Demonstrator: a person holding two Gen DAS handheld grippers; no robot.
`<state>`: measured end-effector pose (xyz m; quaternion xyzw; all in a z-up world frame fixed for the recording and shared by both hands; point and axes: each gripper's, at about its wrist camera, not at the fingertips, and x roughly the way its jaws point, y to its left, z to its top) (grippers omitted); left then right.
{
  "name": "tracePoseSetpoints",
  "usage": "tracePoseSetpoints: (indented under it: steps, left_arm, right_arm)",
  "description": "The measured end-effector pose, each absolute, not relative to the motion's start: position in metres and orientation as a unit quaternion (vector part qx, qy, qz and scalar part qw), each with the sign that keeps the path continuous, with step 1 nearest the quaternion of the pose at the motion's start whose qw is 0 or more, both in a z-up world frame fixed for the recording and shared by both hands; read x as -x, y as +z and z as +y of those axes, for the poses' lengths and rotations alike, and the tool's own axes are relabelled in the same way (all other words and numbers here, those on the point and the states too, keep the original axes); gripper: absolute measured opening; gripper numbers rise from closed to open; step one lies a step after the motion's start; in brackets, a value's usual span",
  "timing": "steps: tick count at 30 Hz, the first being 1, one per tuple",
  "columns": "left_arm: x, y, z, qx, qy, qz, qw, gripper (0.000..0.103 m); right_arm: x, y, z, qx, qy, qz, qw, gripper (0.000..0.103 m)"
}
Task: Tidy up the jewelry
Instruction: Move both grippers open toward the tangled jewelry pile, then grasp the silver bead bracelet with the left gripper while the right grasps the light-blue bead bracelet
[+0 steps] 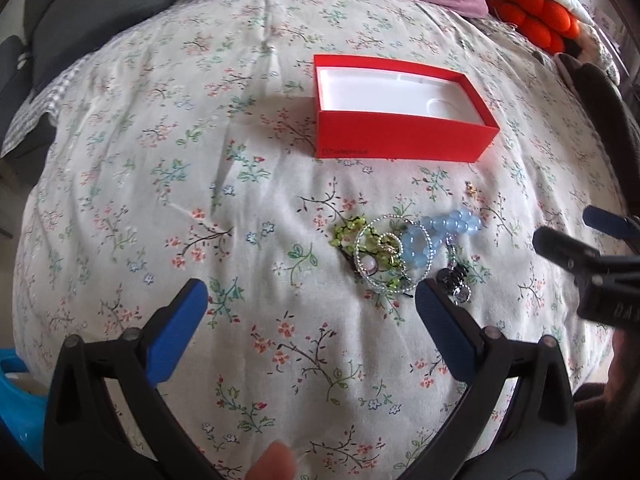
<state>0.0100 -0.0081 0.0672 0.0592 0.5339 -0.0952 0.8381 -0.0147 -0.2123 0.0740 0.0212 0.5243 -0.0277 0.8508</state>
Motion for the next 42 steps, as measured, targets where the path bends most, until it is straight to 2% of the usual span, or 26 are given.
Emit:
tracePoseSetpoints:
  steps: [6, 9, 13, 20, 26, 34, 38, 42]
  left_arm:
    - [-0.035, 0.063, 0.0, -0.049, -0.108, 0.541, 0.833, 0.103]
    - [-0.045, 0.059, 0.004, -0.038, -0.125, 0.546, 0.828, 0.1]
    - [-0.055, 0.051, 0.006, -0.023, -0.153, 0.556, 0.816, 0.082]
    - [-0.065, 0.034, 0.001, 0.015, -0.19, 0.584, 0.789, 0.053]
    - [-0.064, 0.028, -0.016, 0.021, -0.211, 0.599, 0.772, 0.037]
    - [-0.064, 0.018, -0.029, -0.001, -0.193, 0.606, 0.772, 0.022]
    - [-0.066, 0.018, -0.031, 0.004, -0.19, 0.604, 0.774, 0.007]
    - [-0.062, 0.026, -0.031, 0.001, -0.187, 0.595, 0.782, 0.005]
  right_arm:
    - [-0.005, 0.072, -0.231, -0.06, -0.021, 0.544, 0.837, 0.103]
    - [-0.013, 0.07, -0.237, -0.079, -0.009, 0.548, 0.833, 0.103]
    - [-0.02, 0.064, -0.241, -0.096, 0.001, 0.556, 0.826, 0.099]
    - [-0.028, 0.049, -0.244, -0.108, -0.002, 0.569, 0.815, 0.081]
    - [-0.035, 0.042, -0.241, -0.112, 0.0, 0.574, 0.811, 0.08]
    - [-0.038, 0.038, -0.229, -0.098, 0.021, 0.579, 0.809, 0.076]
    - [-0.04, 0.032, -0.222, -0.099, 0.032, 0.587, 0.803, 0.072]
    - [-0.043, 0.027, -0.218, -0.102, 0.038, 0.591, 0.799, 0.072]
